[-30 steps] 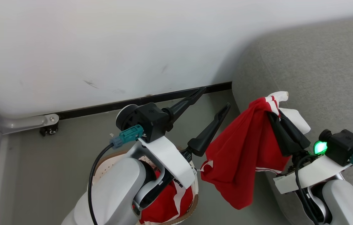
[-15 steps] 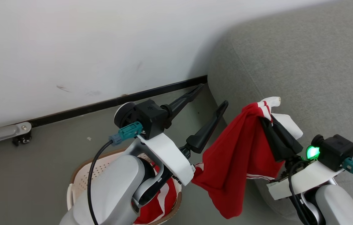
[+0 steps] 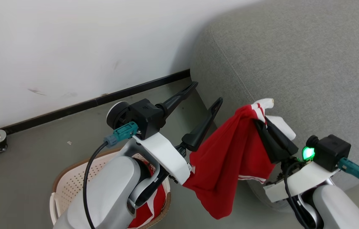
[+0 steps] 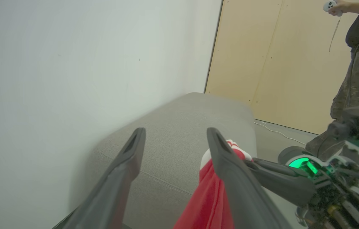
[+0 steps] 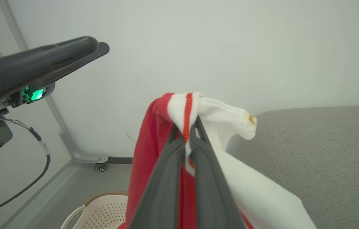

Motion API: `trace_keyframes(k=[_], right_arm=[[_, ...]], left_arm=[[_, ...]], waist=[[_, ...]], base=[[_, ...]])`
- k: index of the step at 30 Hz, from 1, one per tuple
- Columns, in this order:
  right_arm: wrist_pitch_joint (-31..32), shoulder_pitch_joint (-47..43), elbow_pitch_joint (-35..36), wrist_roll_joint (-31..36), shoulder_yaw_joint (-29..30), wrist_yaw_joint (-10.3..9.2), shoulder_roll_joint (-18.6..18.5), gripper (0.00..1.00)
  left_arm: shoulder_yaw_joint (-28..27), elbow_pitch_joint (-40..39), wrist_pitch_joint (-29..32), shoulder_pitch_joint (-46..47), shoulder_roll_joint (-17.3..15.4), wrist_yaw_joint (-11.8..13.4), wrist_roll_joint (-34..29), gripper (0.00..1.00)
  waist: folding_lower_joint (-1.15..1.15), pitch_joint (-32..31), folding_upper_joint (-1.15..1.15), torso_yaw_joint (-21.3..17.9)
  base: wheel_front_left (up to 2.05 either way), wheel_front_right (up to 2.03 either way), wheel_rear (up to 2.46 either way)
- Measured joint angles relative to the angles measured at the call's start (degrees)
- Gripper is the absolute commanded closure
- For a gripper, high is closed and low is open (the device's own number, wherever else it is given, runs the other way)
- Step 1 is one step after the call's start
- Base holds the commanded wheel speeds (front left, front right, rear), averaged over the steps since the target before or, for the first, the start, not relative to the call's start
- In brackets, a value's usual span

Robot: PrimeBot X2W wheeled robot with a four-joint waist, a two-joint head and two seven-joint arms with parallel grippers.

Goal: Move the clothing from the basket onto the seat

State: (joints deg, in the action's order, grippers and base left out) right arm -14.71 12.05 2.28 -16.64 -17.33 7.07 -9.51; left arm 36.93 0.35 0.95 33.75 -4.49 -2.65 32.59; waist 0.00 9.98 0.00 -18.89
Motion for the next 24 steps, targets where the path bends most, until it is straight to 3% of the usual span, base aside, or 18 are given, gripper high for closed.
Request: trace_keyframes(k=[24], right_arm=[[0.0, 22.2, -6.6, -5.0, 8.8, 0.0, -5.9, 1.0]], left_arm=[[1.2, -7.3, 4.6, 0.0, -0.1, 1.8, 0.6, 0.0]], waist=[[0.0, 6.4, 0.0, -1.4]], base=[[0.0, 0.0, 0.0]])
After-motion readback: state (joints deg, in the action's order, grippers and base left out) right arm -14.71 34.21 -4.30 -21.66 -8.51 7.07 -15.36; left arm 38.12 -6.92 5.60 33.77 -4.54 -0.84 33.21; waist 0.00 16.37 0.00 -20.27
